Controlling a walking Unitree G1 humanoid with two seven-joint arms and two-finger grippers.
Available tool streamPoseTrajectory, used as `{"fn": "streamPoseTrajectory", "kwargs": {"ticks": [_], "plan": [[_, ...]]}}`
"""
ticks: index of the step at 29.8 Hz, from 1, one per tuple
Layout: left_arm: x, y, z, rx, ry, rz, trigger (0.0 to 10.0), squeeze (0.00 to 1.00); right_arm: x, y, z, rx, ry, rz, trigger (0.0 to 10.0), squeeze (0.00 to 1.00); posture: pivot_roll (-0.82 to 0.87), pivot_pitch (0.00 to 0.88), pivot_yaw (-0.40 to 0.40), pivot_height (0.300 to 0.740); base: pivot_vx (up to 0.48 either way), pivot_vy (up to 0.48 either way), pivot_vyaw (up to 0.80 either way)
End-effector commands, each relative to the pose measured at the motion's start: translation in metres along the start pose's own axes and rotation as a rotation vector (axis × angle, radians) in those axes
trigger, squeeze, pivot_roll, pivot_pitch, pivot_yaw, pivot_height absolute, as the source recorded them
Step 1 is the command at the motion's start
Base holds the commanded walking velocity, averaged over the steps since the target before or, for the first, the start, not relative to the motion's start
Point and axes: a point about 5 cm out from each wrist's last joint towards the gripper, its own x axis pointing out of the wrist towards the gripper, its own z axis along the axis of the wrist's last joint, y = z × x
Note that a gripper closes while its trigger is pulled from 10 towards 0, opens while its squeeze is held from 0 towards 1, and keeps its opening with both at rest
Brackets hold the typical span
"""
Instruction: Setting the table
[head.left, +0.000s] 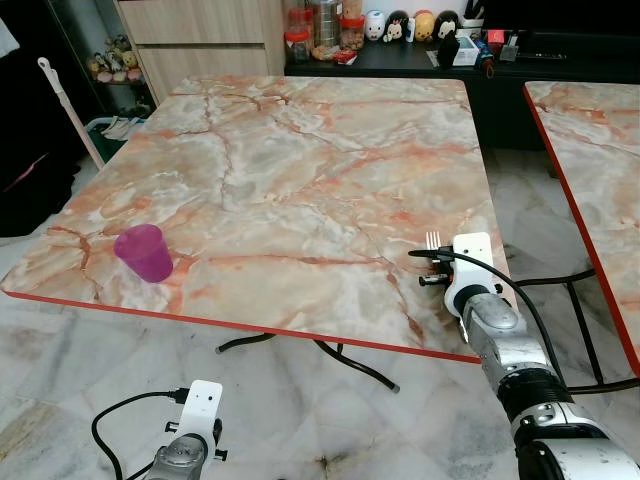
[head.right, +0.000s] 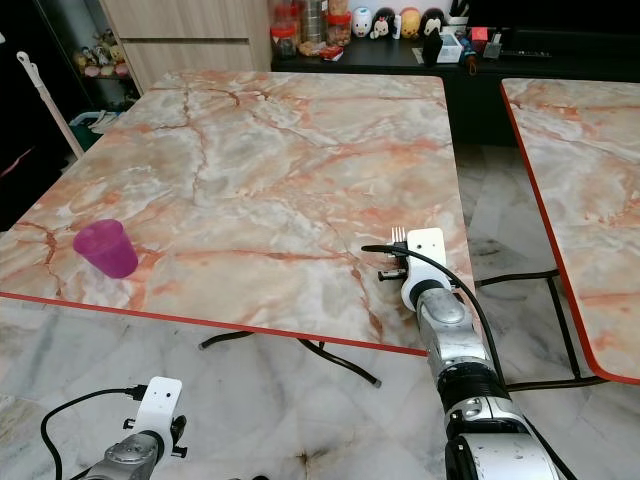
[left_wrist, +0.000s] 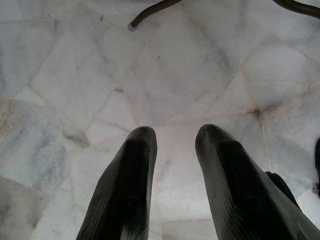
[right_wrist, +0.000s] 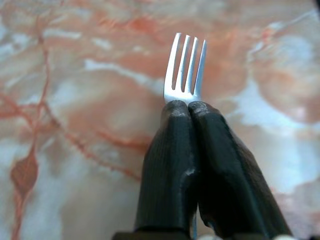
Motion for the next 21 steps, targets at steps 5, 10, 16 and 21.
{"fn": "streamPoseTrajectory", "kwargs": {"ticks": [5, 10, 16, 21], "plan": [[0.000, 0.003, -0.002, 0.014, 0.017, 0.006, 10.0, 0.00, 0.002, -0.006, 0.023, 0.015, -0.123, -0.057, 10.0, 0.00, -0.07, 0.076, 0.071, 0.740, 0.000, 0.000, 0.00], [0.000, 0.003, -0.002, 0.015, 0.016, 0.007, 10.0, 0.00, 0.001, -0.012, 0.026, 0.019, -0.163, -0.102, 10.0, 0.00, -0.06, 0.077, 0.070, 0.740, 0.000, 0.000, 0.00], [0.000, 0.003, -0.001, 0.017, 0.010, 0.007, 10.0, 0.00, 0.001, -0.012, 0.037, -0.001, -0.220, -0.109, 10.0, 0.00, -0.06, 0.079, 0.071, 0.740, 0.000, 0.000, 0.00], [0.000, 0.003, 0.000, 0.012, 0.007, 0.008, 10.0, 0.00, 0.001, -0.011, 0.041, 0.005, -0.257, -0.112, 10.0, 0.00, -0.06, 0.080, 0.069, 0.740, 0.000, 0.000, 0.00]]}}
